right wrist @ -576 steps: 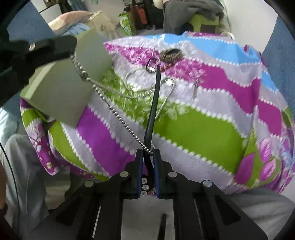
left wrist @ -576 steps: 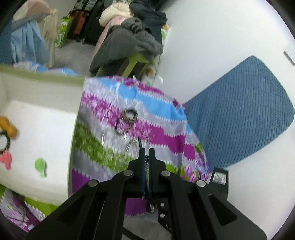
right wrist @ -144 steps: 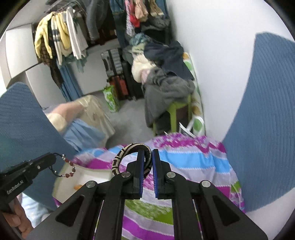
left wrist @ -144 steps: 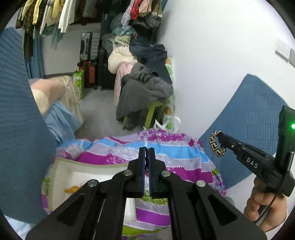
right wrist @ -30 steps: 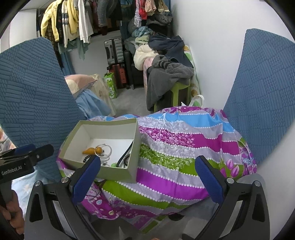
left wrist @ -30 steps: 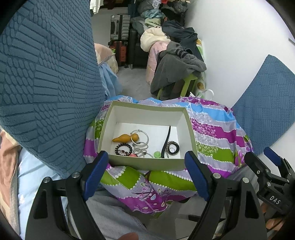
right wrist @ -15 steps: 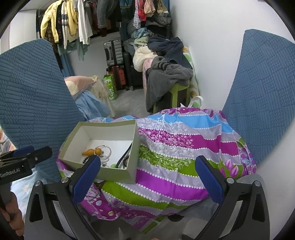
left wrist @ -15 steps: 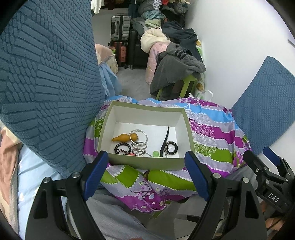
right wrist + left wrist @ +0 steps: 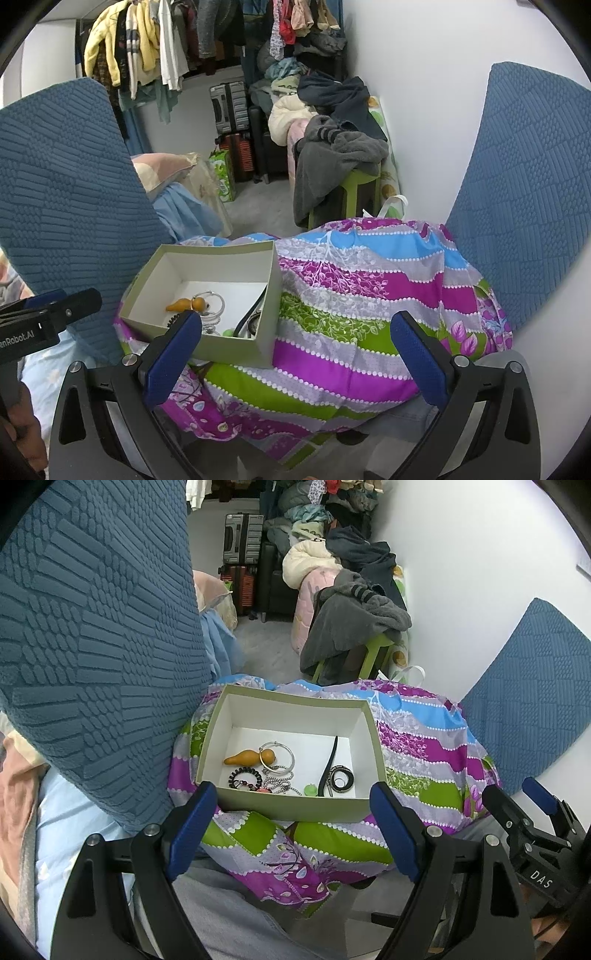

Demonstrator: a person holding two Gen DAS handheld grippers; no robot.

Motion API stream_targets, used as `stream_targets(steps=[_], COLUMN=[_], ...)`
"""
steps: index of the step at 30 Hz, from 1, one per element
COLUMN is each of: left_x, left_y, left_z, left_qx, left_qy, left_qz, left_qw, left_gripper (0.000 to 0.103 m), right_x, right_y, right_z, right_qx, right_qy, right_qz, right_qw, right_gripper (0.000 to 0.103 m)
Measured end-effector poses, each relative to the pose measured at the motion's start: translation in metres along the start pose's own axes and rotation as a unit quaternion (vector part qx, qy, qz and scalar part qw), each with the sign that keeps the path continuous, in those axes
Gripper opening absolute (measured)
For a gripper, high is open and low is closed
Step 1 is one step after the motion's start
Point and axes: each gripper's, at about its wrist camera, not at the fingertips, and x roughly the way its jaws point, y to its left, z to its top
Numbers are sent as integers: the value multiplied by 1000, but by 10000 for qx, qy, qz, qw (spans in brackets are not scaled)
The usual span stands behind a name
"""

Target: Organize jewelry

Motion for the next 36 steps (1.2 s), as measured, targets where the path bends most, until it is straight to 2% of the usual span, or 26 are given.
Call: stream_targets(steps=[19,36], left_x=[-4,-6], left_y=[-2,-5], left_z=[-1,-3], left_qx=[-8,-27], left_qy=[-36,-7], left_qz=[4,-38], left_qw=[10000,10000], left_gripper=[85,85], right_x=[-4,0], right_y=[-6,-6], right_z=[1,-5], right_qx=[-9,-77], right_qy=[-136,-56], right_qz=[-58,-149], right_qw=[9999,9998], right_gripper=[103,103])
